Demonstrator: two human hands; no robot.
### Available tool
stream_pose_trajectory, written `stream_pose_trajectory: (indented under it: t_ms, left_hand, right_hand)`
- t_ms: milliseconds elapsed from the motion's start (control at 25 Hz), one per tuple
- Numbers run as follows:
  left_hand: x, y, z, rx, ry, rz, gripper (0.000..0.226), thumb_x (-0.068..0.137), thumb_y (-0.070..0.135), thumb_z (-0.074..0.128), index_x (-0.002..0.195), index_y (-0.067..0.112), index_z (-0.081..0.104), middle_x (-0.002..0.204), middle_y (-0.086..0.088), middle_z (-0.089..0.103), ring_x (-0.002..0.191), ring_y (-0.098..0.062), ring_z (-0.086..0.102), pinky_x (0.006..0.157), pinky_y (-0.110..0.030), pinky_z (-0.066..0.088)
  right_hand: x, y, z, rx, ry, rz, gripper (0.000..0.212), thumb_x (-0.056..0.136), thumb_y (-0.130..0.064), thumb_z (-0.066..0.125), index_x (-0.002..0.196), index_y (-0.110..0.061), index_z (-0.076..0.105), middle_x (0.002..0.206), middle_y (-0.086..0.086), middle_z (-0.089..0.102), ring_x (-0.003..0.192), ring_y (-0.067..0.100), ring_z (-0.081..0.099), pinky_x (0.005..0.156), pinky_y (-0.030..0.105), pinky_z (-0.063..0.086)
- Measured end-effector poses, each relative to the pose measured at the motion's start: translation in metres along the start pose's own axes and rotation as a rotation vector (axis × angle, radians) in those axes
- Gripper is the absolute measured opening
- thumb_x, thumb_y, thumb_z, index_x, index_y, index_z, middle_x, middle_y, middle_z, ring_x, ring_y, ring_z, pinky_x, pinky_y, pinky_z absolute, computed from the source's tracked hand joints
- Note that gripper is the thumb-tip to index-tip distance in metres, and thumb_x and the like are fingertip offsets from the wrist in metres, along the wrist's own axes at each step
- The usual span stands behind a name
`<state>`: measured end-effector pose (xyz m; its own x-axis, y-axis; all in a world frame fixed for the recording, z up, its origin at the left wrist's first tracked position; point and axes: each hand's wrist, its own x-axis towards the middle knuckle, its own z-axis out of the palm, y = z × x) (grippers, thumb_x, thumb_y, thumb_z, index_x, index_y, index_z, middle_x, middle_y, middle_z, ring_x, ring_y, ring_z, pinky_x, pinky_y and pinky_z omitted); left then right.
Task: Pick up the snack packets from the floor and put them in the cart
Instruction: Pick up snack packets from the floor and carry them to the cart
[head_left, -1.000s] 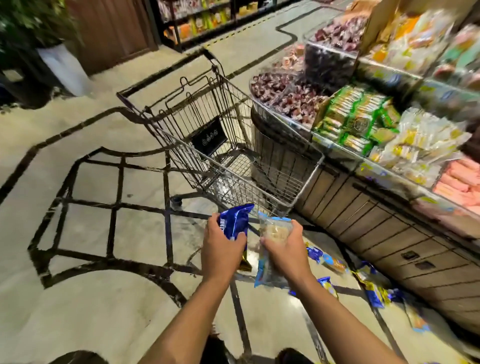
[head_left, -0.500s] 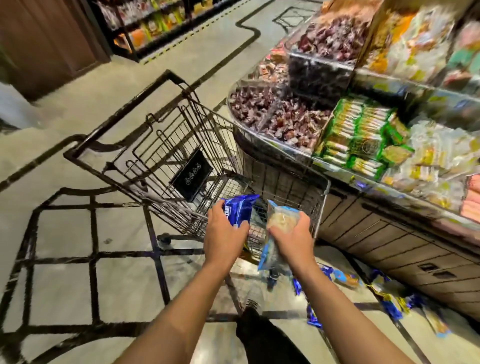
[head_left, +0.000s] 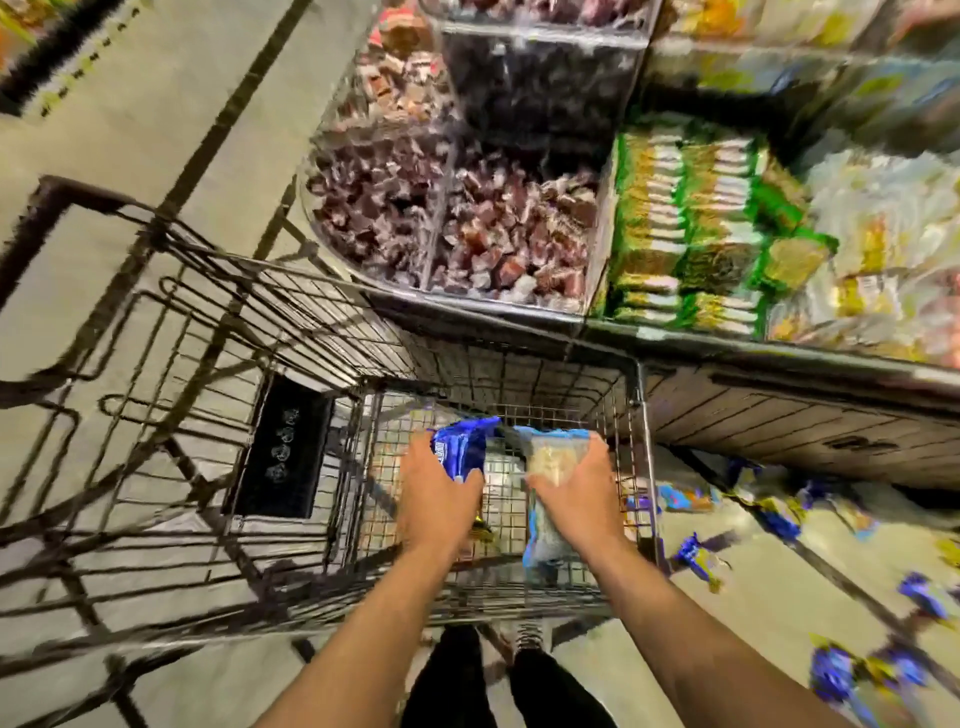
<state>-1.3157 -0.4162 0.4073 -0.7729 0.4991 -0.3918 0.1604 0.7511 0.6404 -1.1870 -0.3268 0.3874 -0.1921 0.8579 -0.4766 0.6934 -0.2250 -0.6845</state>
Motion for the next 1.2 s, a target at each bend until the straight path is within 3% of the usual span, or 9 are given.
stream_pose_trajectory:
  t_ms: [120,200,320,400,520,720,840,1000,1200]
  left_hand:
    - [0.051,-0.016,0.047,0.039,-0.094,-0.013,0.06,0.079,0.026,0.078,0.129,0.02,0.043,0.116,0.006,0.053,0.102,-0.017,0.058,0.088,-0.039,0.051]
    - [0.075,-0.024,0.078,0.04,-0.119,-0.021,0.056,0.08,0.023,0.077,0.126,0.02,0.046,0.11,0.007,0.05,0.102,-0.016,0.056,0.092,-0.039,0.049]
    - [0.108,-0.045,0.132,0.063,-0.141,0.019,0.05,0.081,0.026,0.076,0.122,0.021,0.048,0.107,0.006,0.047,0.096,-0.015,0.052,0.085,-0.033,0.048]
    - [0.127,-0.059,0.173,0.059,-0.15,-0.005,0.051,0.078,0.028,0.078,0.118,0.027,0.047,0.107,0.006,0.051,0.093,-0.017,0.058,0.08,-0.037,0.053]
    - [0.141,-0.073,0.227,-0.039,-0.14,-0.057,0.061,0.075,0.02,0.08,0.112,0.038,0.035,0.109,0.005,0.057,0.094,-0.018,0.064,0.083,-0.042,0.056]
    - [0.145,-0.096,0.275,0.057,-0.13,-0.136,0.068,0.072,0.026,0.084,0.112,0.026,0.03,0.113,-0.004,0.055,0.099,-0.03,0.063,0.083,-0.045,0.056]
    - [0.141,-0.1,0.275,0.07,-0.132,-0.064,0.072,0.073,0.027,0.085,0.125,0.019,0.036,0.123,-0.005,0.05,0.109,-0.027,0.058,0.09,-0.043,0.053]
    - [0.131,-0.092,0.236,0.071,-0.185,-0.001,0.08,0.072,0.036,0.084,0.136,0.016,0.039,0.13,-0.002,0.046,0.123,-0.022,0.045,0.104,-0.038,0.043]
    - [0.077,-0.027,0.137,0.051,-0.2,0.046,0.062,0.078,0.035,0.081,0.128,0.018,0.049,0.121,0.003,0.049,0.113,-0.018,0.053,0.097,-0.036,0.048]
  right_hand:
    - [0.052,0.03,0.03,-0.007,0.05,0.101,0.077,0.064,-0.035,0.082,0.125,-0.021,0.037,0.105,0.003,0.059,0.085,0.02,0.064,0.07,0.042,0.058]
    - [0.082,0.051,0.046,-0.035,0.078,0.13,0.08,0.061,-0.038,0.083,0.126,-0.02,0.039,0.103,0.003,0.061,0.084,0.02,0.065,0.069,0.041,0.058]
    - [0.127,0.086,0.067,-0.053,0.11,0.173,0.08,0.065,-0.031,0.085,0.13,-0.017,0.04,0.103,-0.001,0.062,0.078,0.008,0.063,0.059,0.022,0.052]
    - [0.156,0.109,0.08,-0.112,0.135,0.191,0.087,0.068,-0.027,0.085,0.139,-0.014,0.035,0.108,-0.001,0.06,0.081,0.006,0.059,0.062,0.014,0.044]
    - [0.185,0.137,0.097,-0.18,0.169,0.188,0.101,0.073,-0.031,0.083,0.151,-0.017,0.021,0.122,-0.002,0.051,0.093,0.01,0.049,0.064,0.019,0.039]
    - [0.196,0.167,0.121,-0.291,0.202,0.186,0.11,0.071,-0.039,0.083,0.151,-0.022,0.011,0.133,0.006,0.047,0.112,0.025,0.053,0.073,0.029,0.046]
    - [0.194,0.163,0.118,-0.35,0.165,0.255,0.104,0.074,-0.043,0.079,0.152,-0.025,0.013,0.134,0.006,0.043,0.115,0.025,0.049,0.071,0.028,0.035]
    - [0.176,0.137,0.095,-0.295,0.128,0.265,0.096,0.073,-0.043,0.08,0.148,-0.025,0.024,0.133,0.007,0.044,0.119,0.027,0.047,0.075,0.029,0.036]
    - [0.102,0.06,0.047,-0.023,0.177,0.293,0.074,0.07,-0.039,0.078,0.133,-0.019,0.046,0.119,0.006,0.058,0.111,0.029,0.057,0.086,0.033,0.049]
